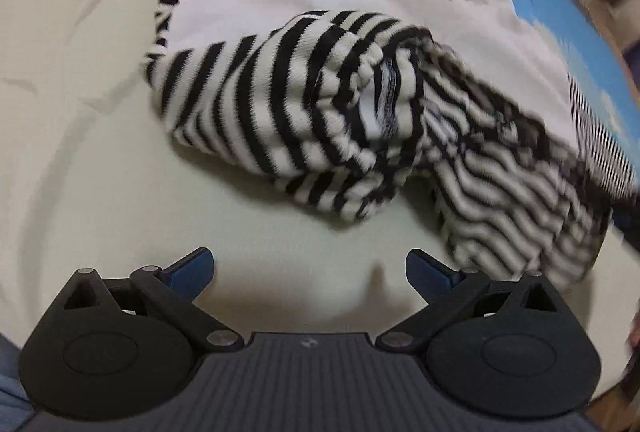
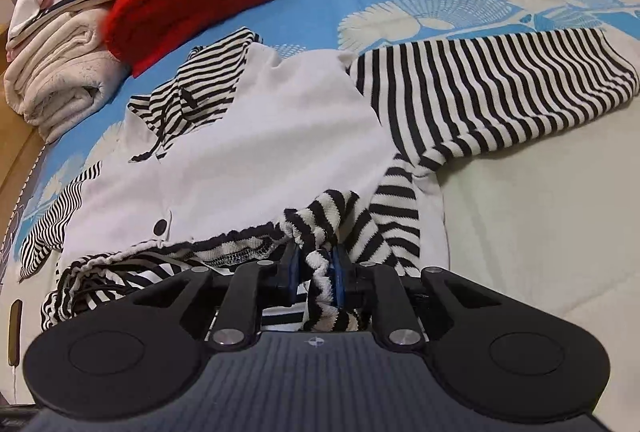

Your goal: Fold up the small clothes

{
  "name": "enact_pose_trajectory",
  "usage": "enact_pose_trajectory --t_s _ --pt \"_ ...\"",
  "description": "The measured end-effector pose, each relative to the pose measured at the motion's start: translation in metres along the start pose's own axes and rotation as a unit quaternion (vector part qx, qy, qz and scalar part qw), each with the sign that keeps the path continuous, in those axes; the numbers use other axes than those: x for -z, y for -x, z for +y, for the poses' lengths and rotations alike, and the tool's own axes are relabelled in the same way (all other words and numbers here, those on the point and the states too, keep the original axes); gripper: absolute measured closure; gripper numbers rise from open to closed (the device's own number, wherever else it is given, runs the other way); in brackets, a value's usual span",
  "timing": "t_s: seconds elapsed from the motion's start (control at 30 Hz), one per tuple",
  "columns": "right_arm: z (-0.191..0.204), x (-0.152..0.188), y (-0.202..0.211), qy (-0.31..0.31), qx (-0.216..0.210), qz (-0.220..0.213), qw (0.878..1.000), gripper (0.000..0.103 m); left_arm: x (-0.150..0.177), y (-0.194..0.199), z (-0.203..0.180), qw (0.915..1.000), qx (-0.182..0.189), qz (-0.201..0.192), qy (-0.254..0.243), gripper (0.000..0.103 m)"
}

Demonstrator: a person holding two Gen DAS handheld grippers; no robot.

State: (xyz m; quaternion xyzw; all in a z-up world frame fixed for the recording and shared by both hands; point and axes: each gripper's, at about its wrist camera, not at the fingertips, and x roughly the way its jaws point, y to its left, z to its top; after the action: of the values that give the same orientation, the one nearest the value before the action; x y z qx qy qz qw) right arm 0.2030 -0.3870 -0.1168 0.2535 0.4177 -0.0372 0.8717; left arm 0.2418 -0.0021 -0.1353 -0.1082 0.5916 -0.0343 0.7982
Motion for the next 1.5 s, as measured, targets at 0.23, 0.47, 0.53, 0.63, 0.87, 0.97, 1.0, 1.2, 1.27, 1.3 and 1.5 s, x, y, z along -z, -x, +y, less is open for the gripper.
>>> enact_pose_trajectory --t_s 0.23,0.47,0.53,0.63,0.87,0.97,1.0,1.2,1.27,1.3,1.5 --pt "-0.001 -0.002 -0.001 0.008 0.001 -0.003 1.0 0.085 -0.016 -0.007 0.007 0.9944 0.021 -0.035 0.098 0.042" --pt "-0.002 -0.002 -0.001 0.006 0.001 -0.003 1.0 0.085 -0.001 -0.013 0.011 0.9956 0.008 -0.035 0.086 0.042" --pt "-0.001 -0.001 -0.001 0.009 0.002 -0.003 1.0 0.084 -0.006 -0.015 0.013 0.9942 0.008 -0.043 0.099 0.036" --pt "0.0 0.002 -0.002 0.022 0.006 -0.002 1.0 0.084 -0.015 -0.016 0.004 0.9957 -0.009 -0.057 0.072 0.082" --pt "0.013 0.038 0.078 0.074 -0.044 -0.059 0.995 0.088 0.018 0.071 0.001 0.984 -0.045 -0.106 -0.136 0.093" --pt "0.036 0.08 0.128 0.159 -0.053 -0.075 0.983 0.088 0.053 0.11 0.021 0.9654 -0.059 -0.106 -0.231 0.093" --pt "0.044 0.1 0.143 0.196 -0.054 -0.071 0.977 0.087 0.067 0.119 0.029 0.9565 -0.068 -0.106 -0.263 0.093" --pt "0.062 0.205 0.151 0.336 0.012 0.015 0.942 0.086 0.147 0.089 0.062 0.9233 -0.072 -0.027 -0.376 0.086" --pt "0.052 0.222 0.128 0.351 0.073 0.07 0.931 0.085 0.161 0.063 0.073 0.9147 -0.097 0.006 -0.392 0.084" --pt "0.046 0.226 0.122 0.358 0.102 0.083 0.925 0.082 0.164 0.057 0.08 0.9139 -0.107 0.013 -0.391 0.072" --pt "0.025 0.201 0.166 0.263 0.101 0.022 0.959 0.062 0.145 0.11 0.119 0.9575 0.014 -0.066 -0.28 0.028"
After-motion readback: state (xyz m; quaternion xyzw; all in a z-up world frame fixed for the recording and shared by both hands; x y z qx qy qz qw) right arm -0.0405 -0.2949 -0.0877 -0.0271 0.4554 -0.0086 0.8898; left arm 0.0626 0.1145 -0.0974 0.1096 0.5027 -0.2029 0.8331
